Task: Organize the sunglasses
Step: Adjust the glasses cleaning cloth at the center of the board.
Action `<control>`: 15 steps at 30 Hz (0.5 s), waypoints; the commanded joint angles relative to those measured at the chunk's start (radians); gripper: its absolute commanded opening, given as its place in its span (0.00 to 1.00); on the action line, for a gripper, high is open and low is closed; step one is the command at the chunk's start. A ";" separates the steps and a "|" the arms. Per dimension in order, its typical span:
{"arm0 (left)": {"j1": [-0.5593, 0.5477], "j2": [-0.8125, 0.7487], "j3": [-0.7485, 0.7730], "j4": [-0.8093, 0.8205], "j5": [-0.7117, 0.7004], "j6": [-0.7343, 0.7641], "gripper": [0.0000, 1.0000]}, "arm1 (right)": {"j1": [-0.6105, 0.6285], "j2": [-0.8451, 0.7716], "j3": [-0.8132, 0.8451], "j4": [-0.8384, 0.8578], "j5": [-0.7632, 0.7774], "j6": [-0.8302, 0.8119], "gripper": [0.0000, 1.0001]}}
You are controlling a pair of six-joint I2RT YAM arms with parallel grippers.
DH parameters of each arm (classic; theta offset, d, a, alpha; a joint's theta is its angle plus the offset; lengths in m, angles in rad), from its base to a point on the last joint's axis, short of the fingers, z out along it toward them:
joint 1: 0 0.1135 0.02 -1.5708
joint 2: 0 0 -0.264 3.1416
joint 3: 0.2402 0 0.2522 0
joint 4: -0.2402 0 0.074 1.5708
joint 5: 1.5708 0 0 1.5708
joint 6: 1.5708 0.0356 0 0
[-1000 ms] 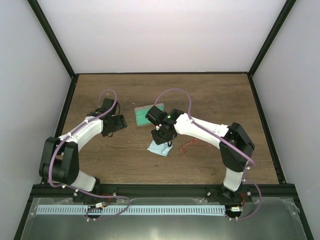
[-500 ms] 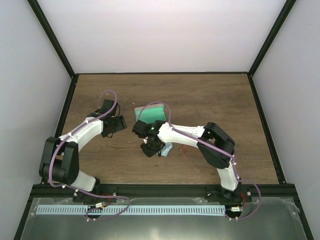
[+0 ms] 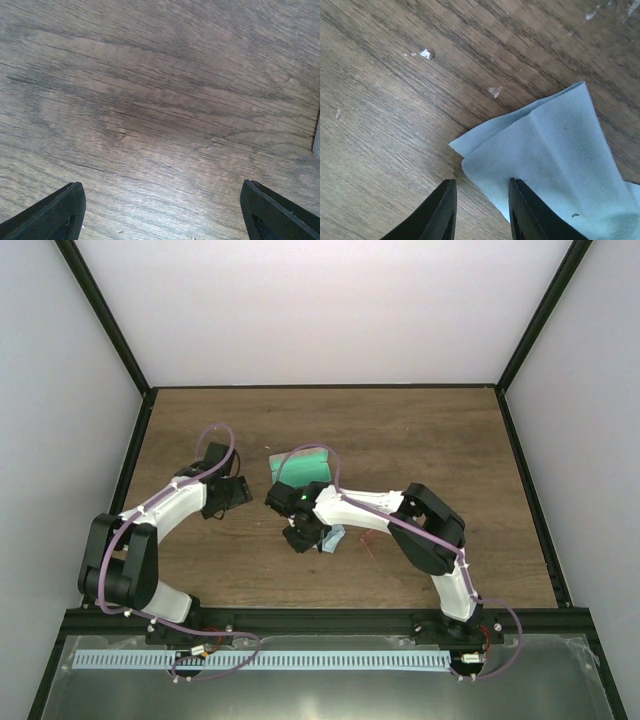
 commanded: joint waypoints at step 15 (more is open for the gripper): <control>0.001 -0.032 -0.010 -0.010 -0.016 -0.020 0.86 | -0.009 -0.003 -0.076 0.062 -0.020 -0.038 0.01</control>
